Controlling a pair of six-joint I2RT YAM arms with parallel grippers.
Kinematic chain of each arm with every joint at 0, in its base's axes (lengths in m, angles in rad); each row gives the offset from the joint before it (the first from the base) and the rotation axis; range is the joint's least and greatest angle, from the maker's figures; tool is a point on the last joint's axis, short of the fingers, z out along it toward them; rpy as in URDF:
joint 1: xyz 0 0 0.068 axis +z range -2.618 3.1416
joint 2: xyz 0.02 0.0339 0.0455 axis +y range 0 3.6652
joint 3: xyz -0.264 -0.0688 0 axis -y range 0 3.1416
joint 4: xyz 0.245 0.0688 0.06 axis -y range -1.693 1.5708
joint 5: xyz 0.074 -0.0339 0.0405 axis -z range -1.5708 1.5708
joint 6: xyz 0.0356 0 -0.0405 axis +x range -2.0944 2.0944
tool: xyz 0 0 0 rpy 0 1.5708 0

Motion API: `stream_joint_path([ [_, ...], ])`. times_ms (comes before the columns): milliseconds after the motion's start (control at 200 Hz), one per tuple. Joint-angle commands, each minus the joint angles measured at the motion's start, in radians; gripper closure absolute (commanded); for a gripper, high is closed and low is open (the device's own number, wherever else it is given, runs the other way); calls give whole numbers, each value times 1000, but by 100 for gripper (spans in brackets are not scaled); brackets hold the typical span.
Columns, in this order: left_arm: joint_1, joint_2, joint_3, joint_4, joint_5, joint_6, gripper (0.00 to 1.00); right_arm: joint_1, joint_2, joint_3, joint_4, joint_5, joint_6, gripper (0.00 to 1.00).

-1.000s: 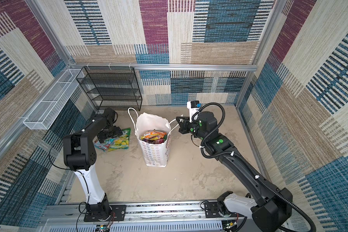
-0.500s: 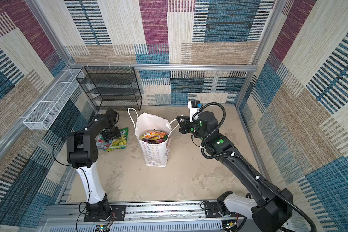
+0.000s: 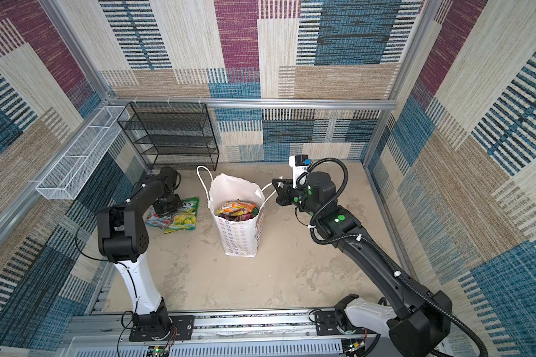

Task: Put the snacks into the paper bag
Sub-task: 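Lift the teal Fox's packet with the left gripper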

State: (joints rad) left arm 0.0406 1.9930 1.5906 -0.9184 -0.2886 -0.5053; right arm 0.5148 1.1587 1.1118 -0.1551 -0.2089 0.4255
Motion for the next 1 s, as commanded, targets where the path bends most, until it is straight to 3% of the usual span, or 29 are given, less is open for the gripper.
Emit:
stream_joint_path([
  [0,-1,-78,-29,-10,-20,-19,100,0,-6,6,8,7,-7,100],
  [441,-60,-524,-117,13,215,-55,100,0,-14,8,3,-3,-3,100],
  [706,-220,-733,54,-6,254,-63,100,-1,-11,11,2,-8,0,100],
  [997,-477,-729,289,-9,291,-90,100,0,-18,20,-14,-5,-2,100],
])
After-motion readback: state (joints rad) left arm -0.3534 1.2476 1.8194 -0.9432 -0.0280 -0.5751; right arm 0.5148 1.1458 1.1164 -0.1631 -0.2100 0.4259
